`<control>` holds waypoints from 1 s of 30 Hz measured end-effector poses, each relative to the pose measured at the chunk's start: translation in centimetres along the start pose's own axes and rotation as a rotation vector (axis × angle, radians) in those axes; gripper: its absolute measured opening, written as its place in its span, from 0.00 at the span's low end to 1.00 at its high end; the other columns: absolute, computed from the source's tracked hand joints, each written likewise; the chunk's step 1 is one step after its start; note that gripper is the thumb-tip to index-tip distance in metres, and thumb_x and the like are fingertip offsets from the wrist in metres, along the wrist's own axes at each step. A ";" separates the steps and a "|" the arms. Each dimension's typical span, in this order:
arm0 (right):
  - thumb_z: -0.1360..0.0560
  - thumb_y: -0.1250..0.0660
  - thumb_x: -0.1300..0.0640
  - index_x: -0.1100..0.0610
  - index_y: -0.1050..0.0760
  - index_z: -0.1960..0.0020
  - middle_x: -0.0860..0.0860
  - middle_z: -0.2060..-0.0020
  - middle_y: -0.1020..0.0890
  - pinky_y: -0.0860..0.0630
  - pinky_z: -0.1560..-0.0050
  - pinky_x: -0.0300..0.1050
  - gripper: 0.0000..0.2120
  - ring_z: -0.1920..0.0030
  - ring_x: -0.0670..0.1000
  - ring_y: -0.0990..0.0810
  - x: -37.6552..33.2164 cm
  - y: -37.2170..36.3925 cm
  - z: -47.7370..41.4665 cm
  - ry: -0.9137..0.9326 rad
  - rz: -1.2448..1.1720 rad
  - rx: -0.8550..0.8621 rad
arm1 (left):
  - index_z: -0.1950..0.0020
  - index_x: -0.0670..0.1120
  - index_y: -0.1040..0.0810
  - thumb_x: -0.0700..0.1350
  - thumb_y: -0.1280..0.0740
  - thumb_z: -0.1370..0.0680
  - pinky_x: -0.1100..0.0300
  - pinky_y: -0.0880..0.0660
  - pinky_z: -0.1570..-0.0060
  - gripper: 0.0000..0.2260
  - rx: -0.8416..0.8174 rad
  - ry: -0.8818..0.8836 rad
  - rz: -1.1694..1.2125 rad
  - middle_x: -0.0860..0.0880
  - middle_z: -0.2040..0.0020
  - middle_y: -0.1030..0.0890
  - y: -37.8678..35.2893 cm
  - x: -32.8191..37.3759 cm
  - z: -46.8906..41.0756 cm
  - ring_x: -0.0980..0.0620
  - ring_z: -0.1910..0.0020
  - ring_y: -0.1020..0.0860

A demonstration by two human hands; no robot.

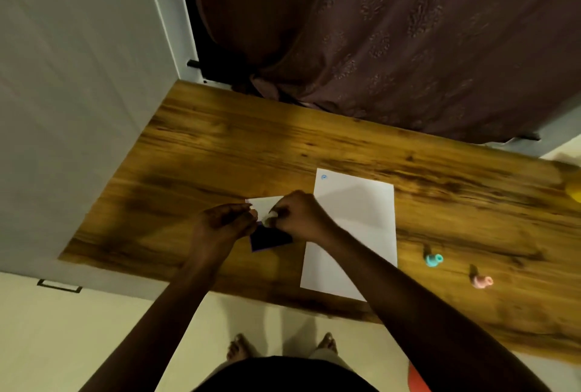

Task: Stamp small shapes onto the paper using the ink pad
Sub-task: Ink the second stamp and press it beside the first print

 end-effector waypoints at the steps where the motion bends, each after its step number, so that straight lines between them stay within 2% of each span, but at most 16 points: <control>1: 0.29 0.22 0.51 0.58 0.13 0.53 0.52 0.58 0.13 0.21 0.62 0.40 0.10 0.60 0.48 0.16 0.8 1.5 -0.1 -0.035 -0.101 0.048 | 0.47 0.45 0.12 0.44 0.23 0.25 0.49 0.16 0.47 0.08 0.002 0.014 0.007 0.42 0.50 0.11 -0.3 -0.2 -0.1 0.42 0.48 0.12; 4: 0.32 0.19 0.54 0.60 0.13 0.54 0.57 0.62 0.13 0.20 0.60 0.43 0.12 0.64 0.50 0.16 4.4 6.0 -0.3 -0.147 -0.393 0.188 | 0.44 0.41 0.14 0.41 0.23 0.24 0.49 0.16 0.46 0.10 -0.005 0.065 0.026 0.41 0.49 0.11 -1.4 -0.6 -0.1 0.42 0.48 0.12; 6: 0.30 0.20 0.55 0.63 0.14 0.54 0.62 0.60 0.14 0.21 0.55 0.51 0.12 0.61 0.57 0.16 6.9 8.6 -0.5 -0.176 -0.447 0.292 | 0.44 0.41 0.14 0.41 0.23 0.25 0.54 0.15 0.49 0.10 -0.019 0.093 0.032 0.43 0.48 0.11 -2.4 -0.8 0.0 0.44 0.48 0.12; 8: 0.28 0.22 0.55 0.64 0.15 0.53 0.62 0.58 0.14 0.21 0.51 0.51 0.11 0.56 0.60 0.16 9.1 10.6 -0.9 -0.204 -0.312 0.395 | 0.43 0.41 0.14 0.41 0.24 0.25 0.58 0.15 0.52 0.11 -0.024 0.109 0.028 0.43 0.47 0.11 -3.5 -1.0 0.0 0.44 0.48 0.12; 11: 0.23 0.27 0.54 0.64 0.17 0.53 0.60 0.57 0.14 0.28 0.58 0.42 0.11 0.55 0.59 0.16 11.2 11.8 -1.7 -0.200 -0.002 0.429 | 0.44 0.40 0.14 0.39 0.23 0.25 0.58 0.15 0.51 0.11 -0.021 0.132 0.034 0.42 0.46 0.12 -4.8 -1.4 -0.1 0.44 0.48 0.12; 15: 0.21 0.31 0.56 0.65 0.18 0.47 0.61 0.51 0.15 0.23 0.51 0.45 0.11 0.49 0.61 0.17 11.9 11.7 -3.0 -0.160 0.206 0.396 | 0.43 0.42 0.15 0.41 0.23 0.25 0.52 0.15 0.46 0.12 -0.030 0.132 -0.013 0.44 0.45 0.12 -6.0 -1.5 -0.3 0.46 0.47 0.12; 20: 0.20 0.32 0.55 0.63 0.19 0.43 0.60 0.48 0.16 0.22 0.47 0.48 0.12 0.46 0.60 0.17 11.4 11.4 -4.2 -0.110 0.337 0.367 | 0.43 0.41 0.16 0.39 0.24 0.25 0.55 0.15 0.49 0.11 -0.024 0.137 0.012 0.43 0.47 0.12 -7.0 -1.2 -0.5 0.46 0.48 0.12; 27: 0.19 0.34 0.54 0.62 0.21 0.38 0.59 0.44 0.17 0.24 0.40 0.48 0.14 0.42 0.59 0.19 12.1 10.6 -4.8 -0.102 0.404 0.325 | 0.45 0.43 0.17 0.38 0.25 0.24 0.59 0.15 0.52 0.09 -0.013 0.144 0.046 0.43 0.49 0.12 -7.3 -0.9 -0.2 0.47 0.49 0.12; 30: 0.18 0.35 0.54 0.63 0.23 0.37 0.60 0.43 0.17 0.24 0.38 0.48 0.15 0.41 0.59 0.19 12.3 10.1 -4.7 -0.104 0.404 0.337 | 0.43 0.40 0.17 0.38 0.25 0.24 0.60 0.15 0.53 0.11 -0.006 0.147 0.042 0.42 0.48 0.12 -7.2 -0.8 -0.4 0.46 0.48 0.12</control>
Point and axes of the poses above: each hand's wrist, its own z-axis away from the middle knuckle, its own y-axis out of the back of the hand, x = y × z, the point moved 6 cm from there along -z, towards the middle knuckle
